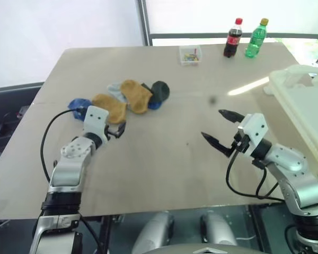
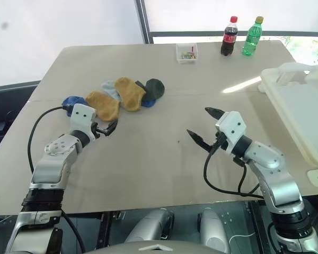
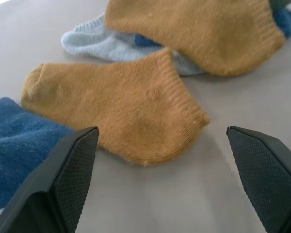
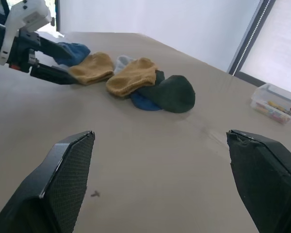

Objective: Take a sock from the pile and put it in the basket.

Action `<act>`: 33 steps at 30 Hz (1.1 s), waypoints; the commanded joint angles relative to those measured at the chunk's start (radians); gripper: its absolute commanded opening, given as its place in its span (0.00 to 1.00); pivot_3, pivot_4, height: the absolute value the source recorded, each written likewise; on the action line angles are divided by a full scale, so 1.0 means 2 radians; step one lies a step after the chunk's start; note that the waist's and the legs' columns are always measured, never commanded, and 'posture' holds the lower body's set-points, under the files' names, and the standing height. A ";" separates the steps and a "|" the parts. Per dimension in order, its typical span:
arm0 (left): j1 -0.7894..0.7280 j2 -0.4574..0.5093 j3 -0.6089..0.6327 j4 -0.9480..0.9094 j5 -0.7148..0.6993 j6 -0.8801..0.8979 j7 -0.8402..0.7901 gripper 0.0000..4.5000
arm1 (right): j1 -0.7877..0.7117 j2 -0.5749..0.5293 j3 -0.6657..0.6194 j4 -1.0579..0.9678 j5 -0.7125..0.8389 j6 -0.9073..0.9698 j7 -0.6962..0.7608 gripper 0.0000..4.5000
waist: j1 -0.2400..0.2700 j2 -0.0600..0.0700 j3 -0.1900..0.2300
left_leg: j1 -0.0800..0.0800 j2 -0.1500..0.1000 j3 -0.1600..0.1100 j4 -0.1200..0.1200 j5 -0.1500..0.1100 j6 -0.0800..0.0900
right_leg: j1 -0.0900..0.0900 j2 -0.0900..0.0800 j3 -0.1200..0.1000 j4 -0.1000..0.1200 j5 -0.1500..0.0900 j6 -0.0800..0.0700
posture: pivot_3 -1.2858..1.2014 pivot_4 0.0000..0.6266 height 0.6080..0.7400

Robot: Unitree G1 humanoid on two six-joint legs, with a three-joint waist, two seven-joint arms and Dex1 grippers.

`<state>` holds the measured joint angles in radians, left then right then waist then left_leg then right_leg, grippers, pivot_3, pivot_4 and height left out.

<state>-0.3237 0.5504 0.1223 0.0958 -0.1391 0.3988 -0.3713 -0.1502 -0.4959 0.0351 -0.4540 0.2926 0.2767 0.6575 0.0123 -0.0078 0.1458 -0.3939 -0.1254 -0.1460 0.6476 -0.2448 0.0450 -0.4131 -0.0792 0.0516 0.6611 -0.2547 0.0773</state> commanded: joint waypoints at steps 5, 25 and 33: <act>-0.045 -0.012 -0.010 0.050 0.007 -0.016 -0.012 0.94 | 0.008 -0.002 -0.005 -0.020 -0.002 -0.015 0.000 1.00 | 0.000 0.000 0.000 | 0.000 0.000 0.000 0.000 0.000 0.000 | 0.000 0.000 0.000 0.000 0.000 0.000 | 0.52 0.24 1.00; -0.018 -0.012 -0.009 0.014 -0.023 0.040 -0.069 0.01 | 0.038 -0.022 -0.009 -0.017 -0.001 -0.047 0.026 1.00 | -0.001 0.000 0.000 | 0.000 0.000 0.000 0.001 0.000 0.000 | 0.000 0.000 0.000 0.000 0.000 0.000 | 0.52 0.24 1.00; 0.062 0.029 -0.005 -0.117 -0.079 0.114 -0.143 0.01 | 0.048 -0.027 -0.014 -0.010 0.001 -0.059 0.038 1.00 | -0.001 0.000 0.000 | 0.000 0.000 0.000 0.000 0.000 0.000 | 0.000 0.000 0.000 0.000 0.000 0.000 | 0.52 0.24 1.00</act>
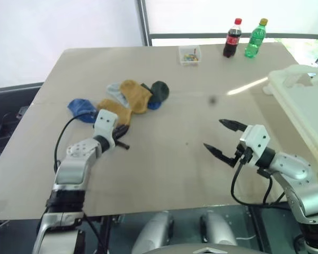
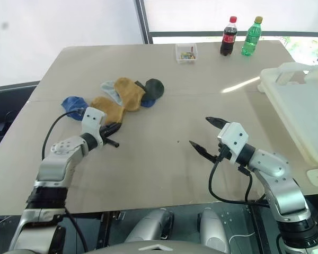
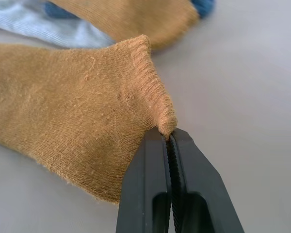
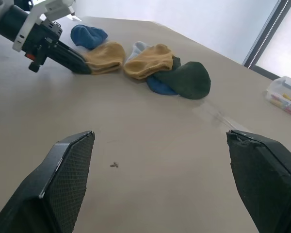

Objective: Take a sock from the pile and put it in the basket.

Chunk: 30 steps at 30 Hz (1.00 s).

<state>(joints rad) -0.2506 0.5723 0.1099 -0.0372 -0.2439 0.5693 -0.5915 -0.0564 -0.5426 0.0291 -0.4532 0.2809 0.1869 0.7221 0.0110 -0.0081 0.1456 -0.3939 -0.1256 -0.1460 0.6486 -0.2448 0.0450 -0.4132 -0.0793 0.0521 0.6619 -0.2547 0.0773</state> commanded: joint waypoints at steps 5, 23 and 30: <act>0.092 0.068 -0.020 -0.140 -0.075 0.082 -0.102 0.01 | 0.011 -0.010 -0.024 -0.010 0.011 -0.015 0.010 1.00 | 0.000 0.000 0.000 | 0.000 0.000 0.000 0.000 0.000 0.000 | 0.000 0.000 0.000 0.000 0.000 0.000 | 0.52 0.24 1.00; -0.086 -0.115 -0.100 -0.129 -0.233 0.375 -0.019 0.01 | 0.044 -0.029 -0.066 -0.063 0.024 0.027 -0.020 1.00 | 0.000 0.000 0.000 | 0.000 0.000 0.000 0.001 0.000 0.000 | 0.001 0.000 0.000 0.000 0.000 0.000 | 0.52 0.24 1.00; -0.067 -0.075 -0.090 -0.160 -0.223 0.302 -0.045 0.59 | 0.069 -0.013 -0.080 -0.114 0.090 0.140 -0.068 1.00 | 0.001 0.000 0.000 | 0.000 0.000 0.000 0.001 0.000 0.000 | 0.001 0.001 0.000 0.000 0.000 0.000 | 0.52 0.24 1.00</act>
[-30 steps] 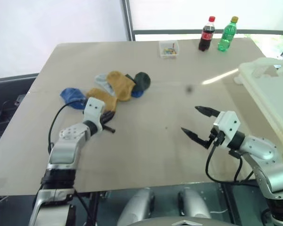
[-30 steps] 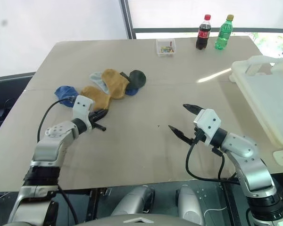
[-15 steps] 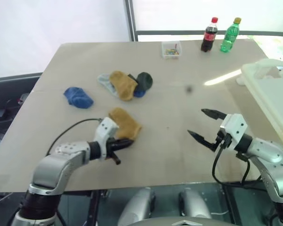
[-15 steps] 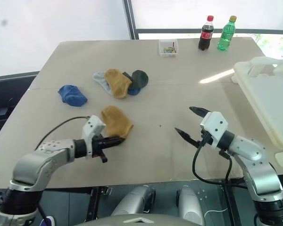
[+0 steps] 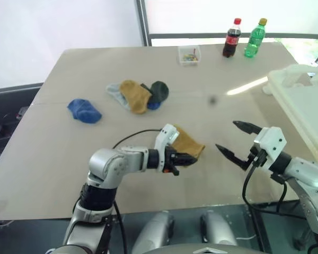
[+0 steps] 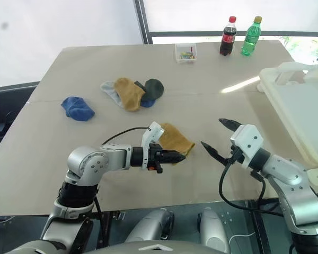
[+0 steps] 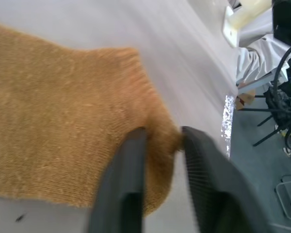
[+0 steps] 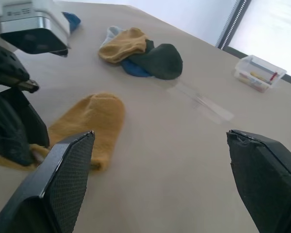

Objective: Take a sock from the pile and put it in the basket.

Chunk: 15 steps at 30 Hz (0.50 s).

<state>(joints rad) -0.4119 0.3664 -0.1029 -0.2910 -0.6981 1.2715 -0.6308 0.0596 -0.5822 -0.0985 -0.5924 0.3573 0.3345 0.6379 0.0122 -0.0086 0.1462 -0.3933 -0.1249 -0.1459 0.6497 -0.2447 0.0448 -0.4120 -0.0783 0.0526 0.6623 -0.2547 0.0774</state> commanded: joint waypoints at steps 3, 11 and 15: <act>0.034 0.096 0.035 -0.056 -0.006 -0.100 -0.096 0.70 | 0.017 0.003 -0.006 -0.076 0.059 0.137 -0.061 1.00 | 0.000 0.000 0.000 | 0.000 0.000 0.000 0.000 0.000 0.000 | 0.000 0.000 0.000 0.000 0.000 0.000 | 0.52 0.24 1.00; -0.021 0.159 0.035 0.047 0.027 -0.200 -0.192 0.70 | -0.046 0.038 0.064 -0.048 0.045 0.217 -0.116 1.00 | 0.002 0.000 0.000 | 0.000 0.000 0.000 0.000 0.000 0.000 | 0.000 -0.001 -0.001 -0.001 0.000 0.000 | 0.52 0.24 1.00; -0.054 0.137 0.004 0.129 0.082 -0.262 -0.186 0.70 | -0.074 0.040 0.104 -0.035 0.036 0.224 -0.106 1.00 | 0.001 0.000 0.000 | -0.001 0.000 0.000 0.000 0.000 0.000 | 0.000 -0.001 -0.001 -0.001 0.000 0.000 | 0.52 0.24 1.00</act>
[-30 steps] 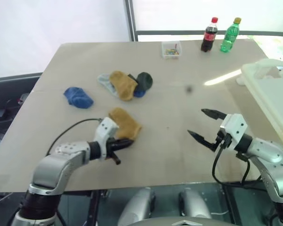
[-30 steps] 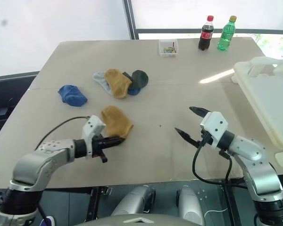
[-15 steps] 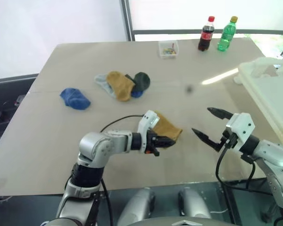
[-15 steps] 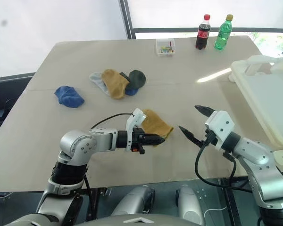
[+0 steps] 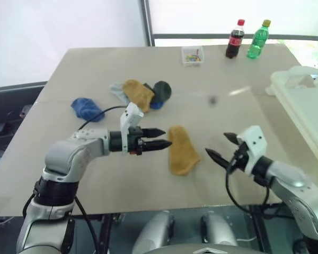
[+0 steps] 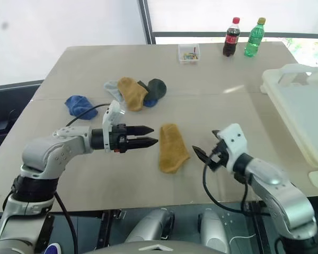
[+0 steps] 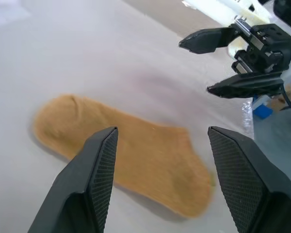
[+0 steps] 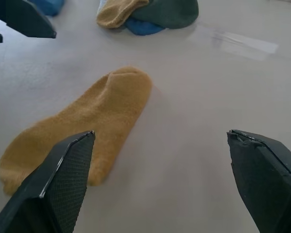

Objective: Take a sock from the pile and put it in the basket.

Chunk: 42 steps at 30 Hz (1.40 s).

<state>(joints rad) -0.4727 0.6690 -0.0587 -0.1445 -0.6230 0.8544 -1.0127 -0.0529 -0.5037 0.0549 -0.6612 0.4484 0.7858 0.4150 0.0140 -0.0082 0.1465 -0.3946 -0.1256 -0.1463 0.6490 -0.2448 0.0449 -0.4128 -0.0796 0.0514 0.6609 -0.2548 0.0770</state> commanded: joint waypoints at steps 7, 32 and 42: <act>-0.032 -0.014 -0.022 0.132 0.097 -0.132 -0.012 0.70 | -0.041 -0.016 0.115 0.046 -0.046 -0.027 0.057 1.00 | -0.004 0.000 0.000 | -0.002 0.000 0.000 0.000 0.000 0.000 | -0.002 0.000 0.000 0.000 0.000 0.000 | 0.52 0.24 1.00; 0.070 0.010 0.049 0.055 0.080 -0.132 -0.002 0.71 | -0.201 -0.186 0.191 0.445 -0.191 -0.669 0.488 0.01 | -0.016 -0.001 0.000 | 0.001 0.000 0.000 0.001 0.000 0.000 | 0.001 0.000 0.000 0.000 0.000 0.000 | 0.52 0.24 1.00; 0.094 -0.011 0.040 -0.027 0.058 -0.078 0.040 0.71 | -0.397 -0.064 0.221 0.733 -0.253 -0.778 0.527 0.08 | -0.018 -0.003 0.001 | 0.003 0.001 0.001 0.001 0.000 0.000 | 0.001 0.002 0.001 0.001 0.001 -0.001 | 0.52 0.24 1.00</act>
<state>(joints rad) -0.2784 0.6565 0.0256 -0.1516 -0.4958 0.6677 -0.9697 -0.8490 -0.6466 0.4950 0.7547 -0.0422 -0.8374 1.4424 -0.0219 -0.0141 0.1483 -0.3893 -0.1232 -0.1449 0.6501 -0.2446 0.0446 -0.4104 -0.0761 0.0527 0.6625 -0.2527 0.0744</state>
